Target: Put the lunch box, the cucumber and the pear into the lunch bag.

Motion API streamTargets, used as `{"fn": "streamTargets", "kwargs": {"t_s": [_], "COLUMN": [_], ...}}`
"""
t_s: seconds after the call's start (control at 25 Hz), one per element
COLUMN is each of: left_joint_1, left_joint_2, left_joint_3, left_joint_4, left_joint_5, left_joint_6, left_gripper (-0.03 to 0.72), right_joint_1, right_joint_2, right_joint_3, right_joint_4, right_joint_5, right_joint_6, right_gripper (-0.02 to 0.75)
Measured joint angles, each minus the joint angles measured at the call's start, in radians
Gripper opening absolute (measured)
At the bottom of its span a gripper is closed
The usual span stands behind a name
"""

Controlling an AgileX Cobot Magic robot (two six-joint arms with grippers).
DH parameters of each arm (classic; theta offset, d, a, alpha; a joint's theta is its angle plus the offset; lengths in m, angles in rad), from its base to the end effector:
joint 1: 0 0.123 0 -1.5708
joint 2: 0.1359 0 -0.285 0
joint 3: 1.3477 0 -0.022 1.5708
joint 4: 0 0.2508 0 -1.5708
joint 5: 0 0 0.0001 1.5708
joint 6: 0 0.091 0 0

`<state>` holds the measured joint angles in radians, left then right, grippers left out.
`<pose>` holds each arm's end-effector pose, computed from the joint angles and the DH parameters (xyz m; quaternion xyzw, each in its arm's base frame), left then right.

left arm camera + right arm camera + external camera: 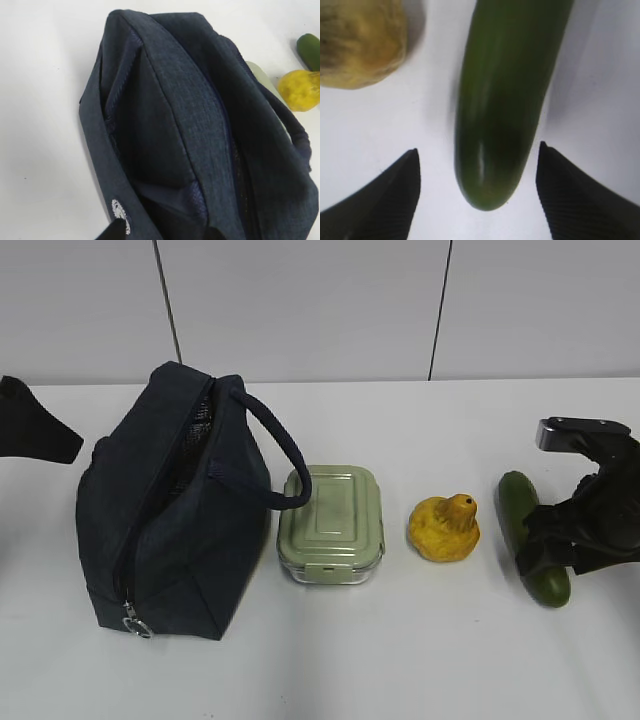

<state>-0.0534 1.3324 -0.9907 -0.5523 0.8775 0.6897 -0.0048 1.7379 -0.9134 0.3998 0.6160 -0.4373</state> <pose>0.2580 -0.0506 0.2923 0.2250 0.9201 -0.1649 0.2748 0.3079 0.0190 0.1569 -0.0639 0.9835 0.1051 0.1326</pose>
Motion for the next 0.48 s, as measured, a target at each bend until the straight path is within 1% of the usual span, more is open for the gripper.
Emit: {"fn": "streamTargets", "kwargs": {"t_s": [0.48], "left_joint_1": [0.000], "left_joint_2": [0.000], "left_joint_3": [0.000], "left_joint_4": [0.000], "left_joint_5": [0.000], "left_joint_6": [0.000], "left_gripper": [0.288], "right_joint_1": [0.000], "right_joint_2": [0.008], "right_joint_3": [-0.004], "right_joint_4": [-0.014], "right_joint_5": [-0.045], "right_joint_6": [0.037], "right_gripper": [0.554]}}
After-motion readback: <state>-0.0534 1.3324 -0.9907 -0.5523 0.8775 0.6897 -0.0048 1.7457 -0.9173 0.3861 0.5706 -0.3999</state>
